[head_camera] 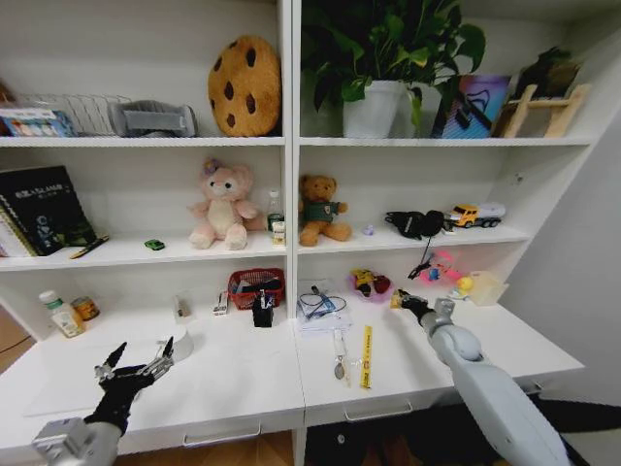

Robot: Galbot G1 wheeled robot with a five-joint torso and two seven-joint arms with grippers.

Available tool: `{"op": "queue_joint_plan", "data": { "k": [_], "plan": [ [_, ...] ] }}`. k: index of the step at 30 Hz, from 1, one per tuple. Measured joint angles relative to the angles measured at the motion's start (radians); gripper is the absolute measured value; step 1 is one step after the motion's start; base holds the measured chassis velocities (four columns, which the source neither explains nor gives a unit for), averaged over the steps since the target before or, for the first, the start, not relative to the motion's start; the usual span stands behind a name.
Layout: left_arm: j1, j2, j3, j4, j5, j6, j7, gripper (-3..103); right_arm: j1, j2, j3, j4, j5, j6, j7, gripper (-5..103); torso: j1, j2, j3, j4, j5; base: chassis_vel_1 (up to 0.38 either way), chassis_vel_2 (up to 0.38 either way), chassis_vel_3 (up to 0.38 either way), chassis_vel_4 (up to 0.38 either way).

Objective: Organize the objects on the table.

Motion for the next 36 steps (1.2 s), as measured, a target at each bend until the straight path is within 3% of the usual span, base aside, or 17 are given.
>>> {"op": "queue_joint_plan", "data": {
  "k": [6, 11, 14, 15, 18, 31, 33, 36],
  "plan": [
    [0.000, 0.000, 0.000, 0.000, 0.000, 0.000, 0.000, 100, 0.147, 0.069, -0.067, -0.194, -0.080, 0.068, -0.031, 0, 0.000, 0.000, 0.000, 0.0000, 0.0002, 0.000, 0.000, 0.000, 0.000],
    [0.000, 0.000, 0.000, 0.000, 0.000, 0.000, 0.000, 100, 0.181, 0.111, -0.077, -0.272, -0.126, 0.103, -0.055, 0, 0.000, 0.000, 0.000, -0.0003, -0.0001, 0.000, 0.000, 0.000, 0.000],
    [0.000, 0.000, 0.000, 0.000, 0.000, 0.000, 0.000, 100, 0.195, 0.149, -0.073, -0.335, -0.171, 0.162, -0.066, 0, 0.000, 0.000, 0.000, -0.0004, 0.0003, 0.000, 0.000, 0.000, 0.000],
    [0.000, 0.000, 0.000, 0.000, 0.000, 0.000, 0.000, 100, 0.208, 0.178, -0.070, -0.382, -0.209, 0.229, -0.059, 0, 0.000, 0.000, 0.000, -0.0001, 0.0002, 0.000, 0.000, 0.000, 0.000],
    [0.000, 0.000, 0.000, 0.000, 0.000, 0.000, 0.000, 100, 0.214, 0.196, -0.068, -0.416, -0.236, 0.265, -0.054, 0, 0.000, 0.000, 0.000, 0.0004, 0.0002, 0.000, 0.000, 0.000, 0.000],
    [0.000, 0.000, 0.000, 0.000, 0.000, 0.000, 0.000, 100, 0.259, 0.217, -0.064, -0.537, -0.206, 0.333, -0.062, -3, 0.000, 0.000, 0.000, -0.0001, 0.0001, 0.000, 0.000, 0.000, 0.000],
    [0.000, 0.000, 0.000, 0.000, 0.000, 0.000, 0.000, 100, 0.259, 0.219, -0.063, -0.539, -0.201, 0.338, -0.059, 2, 0.000, 0.000, 0.000, 0.0002, 0.0001, 0.000, 0.000, 0.000, 0.000],
    [0.000, 0.000, 0.000, 0.000, 0.000, 0.000, 0.000, 100, 0.250, 0.212, -0.061, -0.523, -0.198, 0.344, -0.068, 19, 0.000, 0.000, 0.000, -0.0001, 0.0000, 0.000, 0.000, 0.000, 0.000]
  ]
}}
